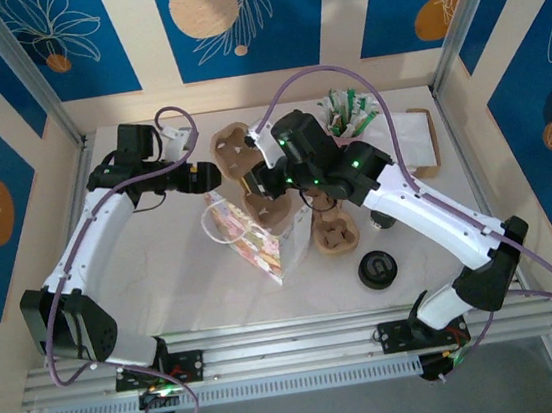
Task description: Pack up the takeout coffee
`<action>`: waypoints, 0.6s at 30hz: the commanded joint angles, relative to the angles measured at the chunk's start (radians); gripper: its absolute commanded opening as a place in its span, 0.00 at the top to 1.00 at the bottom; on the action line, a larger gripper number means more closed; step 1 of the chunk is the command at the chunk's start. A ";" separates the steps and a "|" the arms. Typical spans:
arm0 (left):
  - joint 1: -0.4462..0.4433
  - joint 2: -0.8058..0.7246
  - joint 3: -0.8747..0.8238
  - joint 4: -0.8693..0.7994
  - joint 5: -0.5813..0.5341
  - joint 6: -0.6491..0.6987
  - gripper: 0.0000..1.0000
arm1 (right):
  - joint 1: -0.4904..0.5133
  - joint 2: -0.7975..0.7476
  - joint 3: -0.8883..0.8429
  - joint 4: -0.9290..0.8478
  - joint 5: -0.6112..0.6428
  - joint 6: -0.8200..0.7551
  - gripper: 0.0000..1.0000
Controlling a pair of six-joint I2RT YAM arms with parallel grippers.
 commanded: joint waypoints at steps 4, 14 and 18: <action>0.008 -0.023 -0.019 0.018 -0.031 0.024 0.22 | 0.018 0.032 0.054 -0.093 0.064 -0.041 0.74; 0.008 -0.030 -0.025 0.024 -0.071 0.023 0.24 | 0.033 0.069 0.095 -0.173 0.076 -0.056 0.75; 0.007 -0.044 -0.037 0.042 -0.095 0.011 0.24 | 0.037 0.080 0.104 -0.204 0.086 -0.059 0.75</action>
